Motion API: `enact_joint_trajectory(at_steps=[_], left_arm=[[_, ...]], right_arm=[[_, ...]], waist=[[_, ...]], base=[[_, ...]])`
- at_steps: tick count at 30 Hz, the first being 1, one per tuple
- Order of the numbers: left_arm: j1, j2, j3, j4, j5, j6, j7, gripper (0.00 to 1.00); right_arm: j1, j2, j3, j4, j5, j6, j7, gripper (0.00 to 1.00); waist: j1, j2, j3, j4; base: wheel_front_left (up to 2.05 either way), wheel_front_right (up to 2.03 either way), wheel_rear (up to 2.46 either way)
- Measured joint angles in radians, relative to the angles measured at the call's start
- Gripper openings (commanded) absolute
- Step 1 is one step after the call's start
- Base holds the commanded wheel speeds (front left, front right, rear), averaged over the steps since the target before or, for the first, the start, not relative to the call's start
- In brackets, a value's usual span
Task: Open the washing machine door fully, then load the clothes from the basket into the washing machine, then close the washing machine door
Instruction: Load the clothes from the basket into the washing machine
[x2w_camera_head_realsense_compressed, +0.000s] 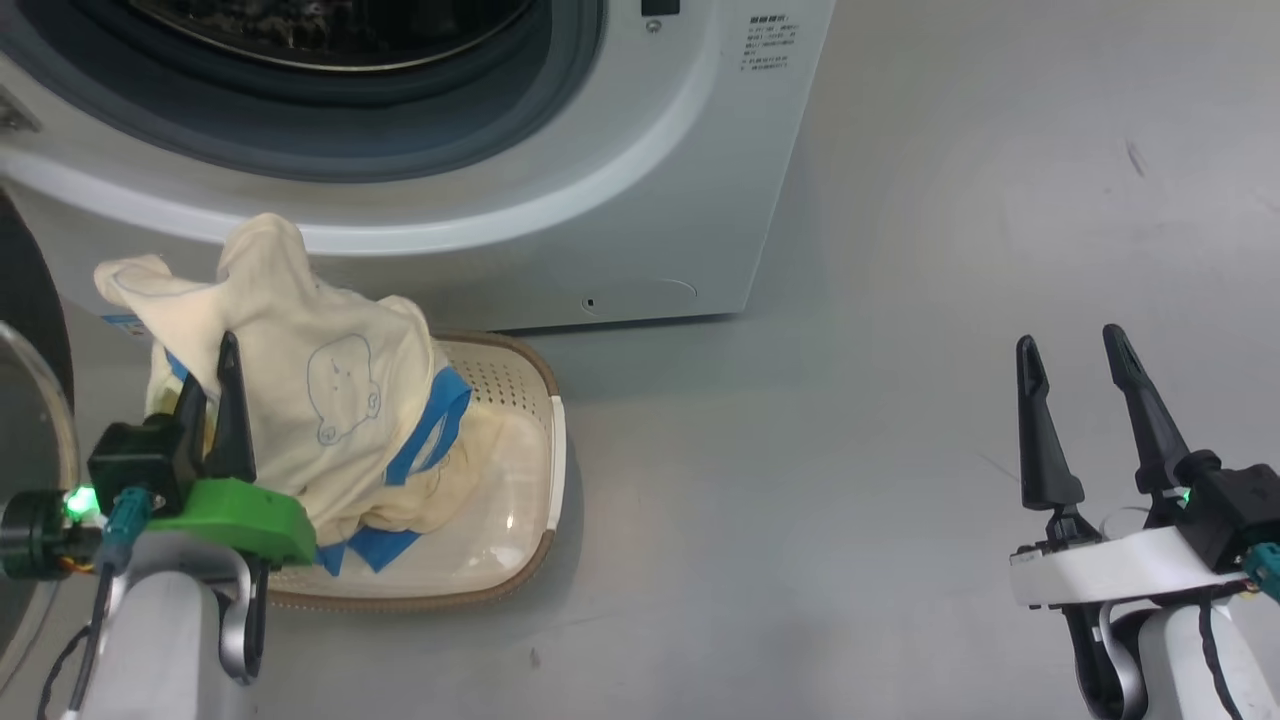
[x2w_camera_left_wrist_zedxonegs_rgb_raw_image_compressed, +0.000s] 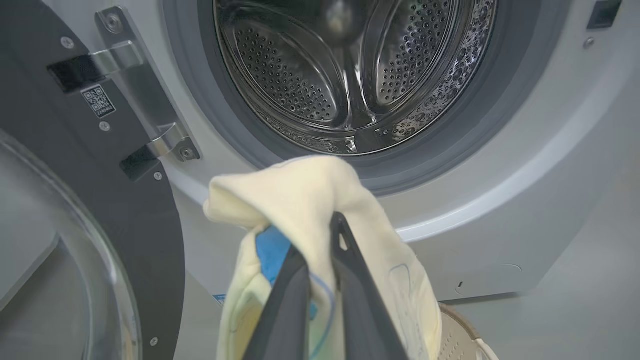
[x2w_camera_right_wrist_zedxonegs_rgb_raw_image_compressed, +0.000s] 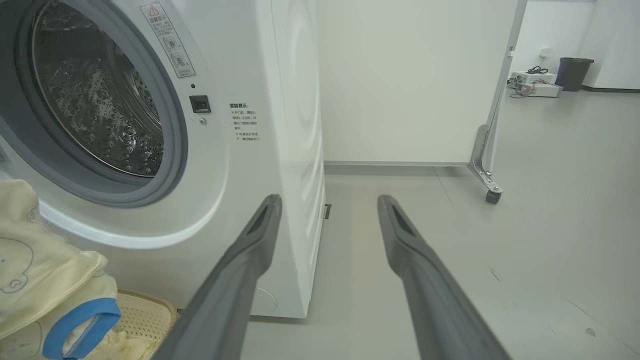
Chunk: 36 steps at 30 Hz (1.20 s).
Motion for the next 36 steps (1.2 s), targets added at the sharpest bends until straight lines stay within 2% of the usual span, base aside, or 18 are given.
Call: enact_joint_trajectory(at_steps=[20,36], left_arm=[[0.251,-0.004,-0.006,-0.130,0.006,-0.024,0.000,0.00],[0.332,-0.004,-0.008,-0.206,0.018,-0.030,0.000,0.00]], right_arm=[[0.146,0.014,0.025,0.027,0.001,0.000,0.000,1.00],[0.204,0.015,0.032,-0.003,0.001,-0.011,0.000,1.00]], waist=[[-0.0001,0.0000,-0.239,-0.007],[0.0000,0.0000,-0.285,-0.027]], base=[[0.00,0.00,0.00],[0.00,0.00,0.00]])
